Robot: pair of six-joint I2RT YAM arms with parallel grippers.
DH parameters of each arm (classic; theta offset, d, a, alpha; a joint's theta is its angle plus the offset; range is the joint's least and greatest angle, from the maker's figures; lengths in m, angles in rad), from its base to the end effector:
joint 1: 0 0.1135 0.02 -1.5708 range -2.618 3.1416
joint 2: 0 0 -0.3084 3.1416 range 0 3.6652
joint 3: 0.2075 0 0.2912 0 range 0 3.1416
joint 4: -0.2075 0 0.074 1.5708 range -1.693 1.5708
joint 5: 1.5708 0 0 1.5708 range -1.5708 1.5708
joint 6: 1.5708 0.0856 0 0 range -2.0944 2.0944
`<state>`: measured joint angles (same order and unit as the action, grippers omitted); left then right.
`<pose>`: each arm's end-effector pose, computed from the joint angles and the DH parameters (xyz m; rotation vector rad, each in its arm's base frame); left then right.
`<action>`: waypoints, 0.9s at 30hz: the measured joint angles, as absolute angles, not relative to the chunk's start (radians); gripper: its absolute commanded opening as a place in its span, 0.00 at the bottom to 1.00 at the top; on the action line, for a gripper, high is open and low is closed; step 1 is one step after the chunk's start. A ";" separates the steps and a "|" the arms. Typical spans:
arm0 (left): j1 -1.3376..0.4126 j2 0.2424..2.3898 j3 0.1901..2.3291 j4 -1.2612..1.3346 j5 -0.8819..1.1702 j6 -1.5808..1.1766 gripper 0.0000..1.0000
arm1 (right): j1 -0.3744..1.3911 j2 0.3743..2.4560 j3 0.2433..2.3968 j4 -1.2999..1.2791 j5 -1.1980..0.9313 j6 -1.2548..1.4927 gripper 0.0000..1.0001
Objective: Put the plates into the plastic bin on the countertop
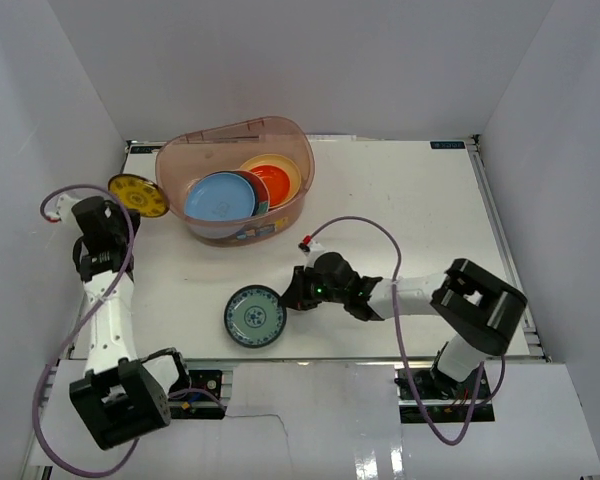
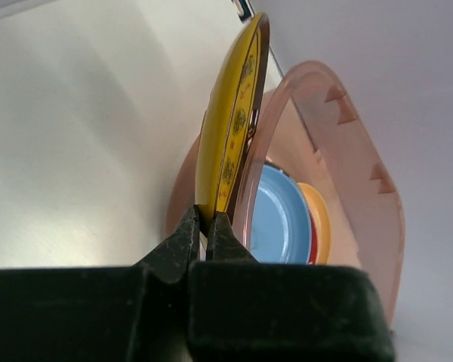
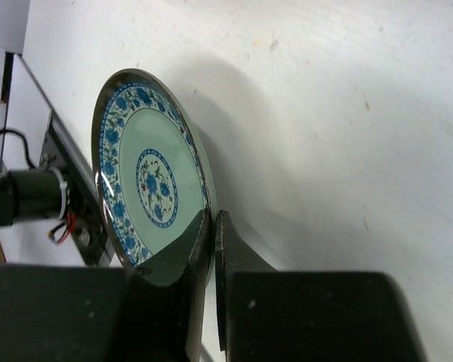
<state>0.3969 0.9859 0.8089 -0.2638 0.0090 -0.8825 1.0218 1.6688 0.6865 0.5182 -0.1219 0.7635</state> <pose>0.2633 0.1095 0.3114 -1.2048 1.6288 -0.3176 0.2001 0.3470 0.1455 -0.3767 2.2370 1.1773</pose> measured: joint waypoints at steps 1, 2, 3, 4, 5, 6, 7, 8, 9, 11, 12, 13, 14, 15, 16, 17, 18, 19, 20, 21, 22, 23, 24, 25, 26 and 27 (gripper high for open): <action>0.354 1.025 0.841 -0.266 -0.003 -0.865 0.00 | 1.011 1.628 0.653 0.519 -0.128 0.752 0.08; 0.321 1.060 0.866 -0.263 -0.010 -0.852 0.00 | 0.997 1.582 0.620 0.516 -0.139 0.739 0.08; 0.277 1.115 0.903 -0.260 -0.019 -0.837 0.00 | 0.981 1.532 0.594 0.508 -0.152 0.723 0.08; 0.244 1.159 0.934 -0.260 -0.020 -0.828 0.00 | 0.964 1.487 0.578 0.494 -0.163 0.713 0.08; 0.211 1.207 0.968 -0.255 -0.022 -0.818 0.00 | 0.941 1.436 0.569 0.472 -0.171 0.695 0.08; 0.184 1.246 0.992 -0.247 -0.022 -0.810 0.00 | 0.918 1.391 0.566 0.458 -0.178 0.678 0.08; 0.155 1.284 1.017 -0.245 -0.023 -0.801 0.00 | 0.888 1.342 0.566 0.440 -0.186 0.660 0.08; 0.132 1.312 1.034 -0.242 -0.024 -0.796 0.00 | 0.868 1.302 0.567 0.418 -0.189 0.639 0.08; 0.110 1.331 1.044 -0.236 -0.027 -0.791 0.00 | 0.836 1.250 0.575 0.400 -0.190 0.620 0.08; 0.076 1.327 1.041 -0.233 -0.049 -0.785 0.00 | 0.789 1.192 0.611 0.350 -0.195 0.581 0.08; 0.062 1.308 1.036 -0.239 -0.064 -0.782 0.00 | 0.773 1.175 0.633 0.329 -0.199 0.561 0.08; 0.054 1.288 1.034 -0.246 -0.079 -0.778 0.00 | 0.763 1.166 0.653 0.311 -0.206 0.544 0.08; 0.047 1.261 1.034 -0.255 -0.102 -0.773 0.00 | 0.757 1.158 0.669 0.297 -0.216 0.530 0.08; 0.046 1.231 1.034 -0.258 -0.118 -0.772 0.00 | 0.754 1.152 0.680 0.285 -0.224 0.519 0.08; 0.045 1.192 1.033 -0.255 -0.127 -0.770 0.00 | 0.752 1.148 0.686 0.277 -0.233 0.513 0.08; 0.045 1.152 1.033 -0.251 -0.141 -0.766 0.00 | 0.752 1.147 0.691 0.265 -0.241 0.507 0.08; 0.044 1.109 1.030 -0.246 -0.159 -0.763 0.00 | 0.752 1.146 0.693 0.257 -0.247 0.503 0.08; 0.043 1.060 1.026 -0.244 -0.178 -0.756 0.00 | 0.750 1.146 0.696 0.242 -0.252 0.498 0.08; 0.043 1.019 1.022 -0.241 -0.194 -0.752 0.00 | 0.747 1.146 0.698 0.228 -0.258 0.494 0.08; 0.043 0.981 1.021 -0.237 -0.205 -0.748 0.00 | 0.745 1.146 0.699 0.221 -0.264 0.490 0.08; 0.043 0.954 1.021 -0.231 -0.211 -0.743 0.00 | 0.739 1.146 0.704 0.208 -0.270 0.489 0.08; 0.043 0.933 1.021 -0.218 -0.215 -0.736 0.00 | 0.732 1.146 0.712 0.199 -0.273 0.488 0.08; 0.043 0.928 1.021 -0.205 -0.202 -0.732 0.00 | 0.722 1.146 0.722 0.189 -0.276 0.486 0.08; 0.044 0.932 1.028 -0.193 -0.177 -0.731 0.00 | 0.707 1.146 0.736 0.181 -0.277 0.485 0.08; 0.043 0.954 1.043 -0.183 -0.136 -0.732 0.00 | 0.690 1.146 0.752 0.177 -0.279 0.483 0.08; 0.041 0.998 1.065 -0.173 -0.088 -0.734 0.00 | 0.673 1.146 0.766 0.177 -0.279 0.482 0.08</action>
